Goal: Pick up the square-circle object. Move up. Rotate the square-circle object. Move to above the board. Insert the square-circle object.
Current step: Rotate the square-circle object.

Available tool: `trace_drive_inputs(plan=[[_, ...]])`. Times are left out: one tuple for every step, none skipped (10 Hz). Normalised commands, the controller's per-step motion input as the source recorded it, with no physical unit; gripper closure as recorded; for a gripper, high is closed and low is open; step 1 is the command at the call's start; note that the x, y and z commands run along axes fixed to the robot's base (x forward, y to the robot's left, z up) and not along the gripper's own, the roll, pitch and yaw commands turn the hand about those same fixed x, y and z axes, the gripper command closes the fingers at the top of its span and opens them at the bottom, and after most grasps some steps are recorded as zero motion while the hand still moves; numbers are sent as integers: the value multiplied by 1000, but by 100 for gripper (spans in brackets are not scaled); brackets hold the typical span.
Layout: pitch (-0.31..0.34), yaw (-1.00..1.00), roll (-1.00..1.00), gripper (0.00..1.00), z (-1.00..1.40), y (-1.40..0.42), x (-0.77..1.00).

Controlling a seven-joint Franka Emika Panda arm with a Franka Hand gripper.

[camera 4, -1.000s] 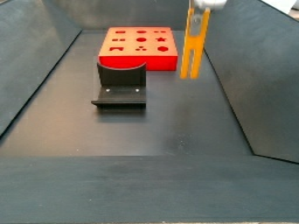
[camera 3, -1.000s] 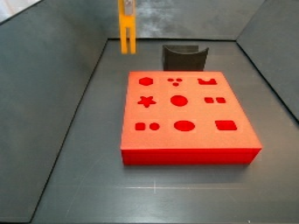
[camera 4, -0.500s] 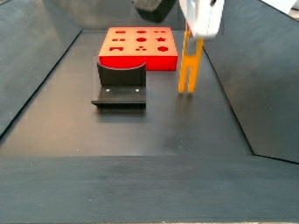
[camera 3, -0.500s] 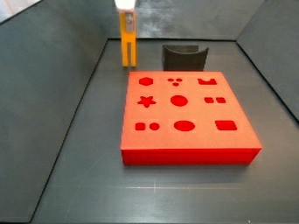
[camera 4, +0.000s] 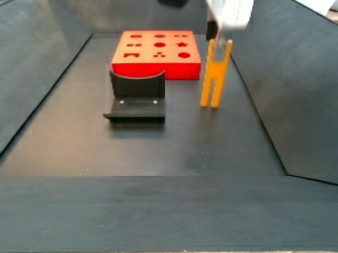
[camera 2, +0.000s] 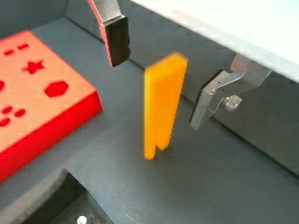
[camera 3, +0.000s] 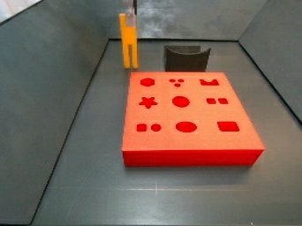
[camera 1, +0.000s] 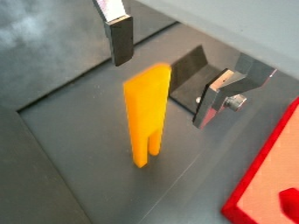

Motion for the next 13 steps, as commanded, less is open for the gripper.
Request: trace_drive_inputs(plan=[[48,-7,51,0,744,8,-16],[66,1,64,0,515,12,-2],[84,5,65,0,342,12,7],[16,1000,12,0,0,83,0],[15,1000,13,0,-99,73,17],[14,1000,13,0,-87,55,26],[13,1000,14,0,-43,33,29],[13,1000,14,0,-40,27,29],[14,1000,15,0,-39,17,31],[14,1000,16,0,-38,15,31],[15,1000,17,0,-33,12,33],[16,1000,18,0,-32,11,33],[17,1000,20,0,-31,11,34]])
